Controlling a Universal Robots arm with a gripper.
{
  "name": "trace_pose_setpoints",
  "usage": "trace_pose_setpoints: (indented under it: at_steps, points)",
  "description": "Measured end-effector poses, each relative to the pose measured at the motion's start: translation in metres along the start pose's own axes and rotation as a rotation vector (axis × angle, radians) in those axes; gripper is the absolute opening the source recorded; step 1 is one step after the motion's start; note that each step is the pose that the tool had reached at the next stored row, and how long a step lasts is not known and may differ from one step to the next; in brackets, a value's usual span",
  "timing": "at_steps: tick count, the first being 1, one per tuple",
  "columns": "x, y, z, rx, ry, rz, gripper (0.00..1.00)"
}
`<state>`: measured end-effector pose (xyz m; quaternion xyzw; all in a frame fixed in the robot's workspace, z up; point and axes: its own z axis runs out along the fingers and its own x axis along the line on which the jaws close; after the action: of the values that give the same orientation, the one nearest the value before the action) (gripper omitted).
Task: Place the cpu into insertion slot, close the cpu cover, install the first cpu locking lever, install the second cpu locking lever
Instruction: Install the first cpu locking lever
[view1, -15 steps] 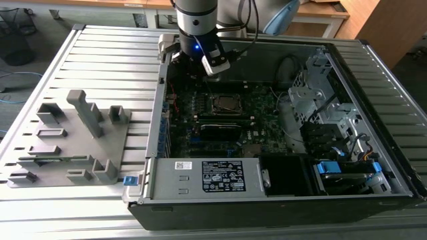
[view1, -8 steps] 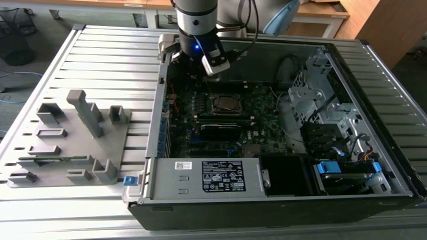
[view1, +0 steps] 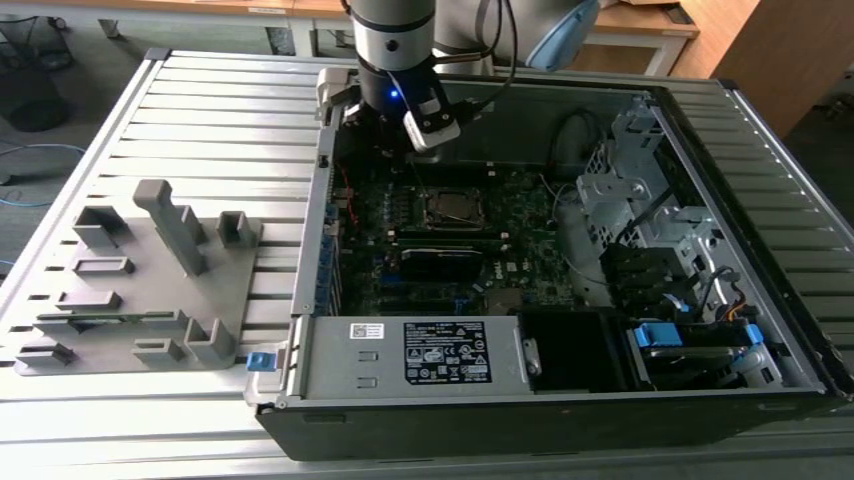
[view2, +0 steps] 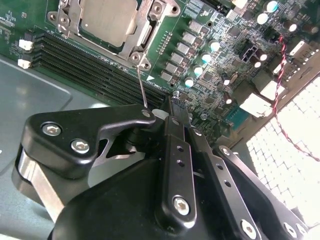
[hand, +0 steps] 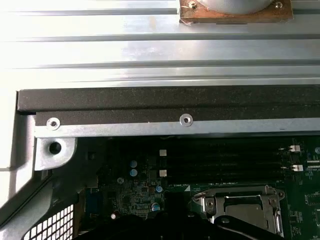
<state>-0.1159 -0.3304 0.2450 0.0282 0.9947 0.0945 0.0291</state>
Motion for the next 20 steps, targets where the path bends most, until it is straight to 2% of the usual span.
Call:
trace_pose_setpoints:
  at_steps: [15,20]
  points:
    - [0.0025,-0.0002,0.0,-0.0003,-0.0009,0.0,0.11]
    - [-0.0015,0.0,0.0003,-0.0003,-0.0009,0.0,0.11]
